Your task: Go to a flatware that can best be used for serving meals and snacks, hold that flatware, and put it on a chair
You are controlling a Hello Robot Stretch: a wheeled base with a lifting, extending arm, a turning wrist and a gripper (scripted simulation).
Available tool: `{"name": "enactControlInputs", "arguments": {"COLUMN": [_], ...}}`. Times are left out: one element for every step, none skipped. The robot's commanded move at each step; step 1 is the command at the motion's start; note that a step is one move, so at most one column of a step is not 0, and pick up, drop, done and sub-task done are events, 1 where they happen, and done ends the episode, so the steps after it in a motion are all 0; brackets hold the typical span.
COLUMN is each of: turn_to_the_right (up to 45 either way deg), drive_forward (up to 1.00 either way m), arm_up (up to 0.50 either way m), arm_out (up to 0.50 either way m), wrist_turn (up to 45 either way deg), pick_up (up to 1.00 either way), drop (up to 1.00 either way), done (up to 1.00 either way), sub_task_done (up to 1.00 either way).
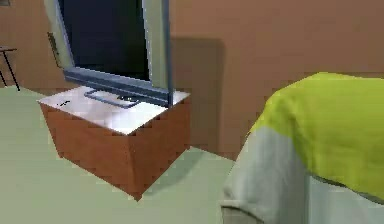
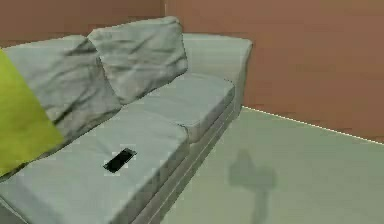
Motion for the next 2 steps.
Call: {"name": "enactControlInputs", "arguments": {"turn_to_the_right": [-45.0, -18.0], "drive_forward": [0.00, 0.00], "arm_up": [0.00, 0.00], "arm_out": [0.00, 0.00], "wrist_turn": [0.0, 0.0], "pick_up": [0.00, 0.00], "drop": [0.00, 0.00], "done": [0.00, 0.00], "sub_task_done": [0.00, 0.00]}}
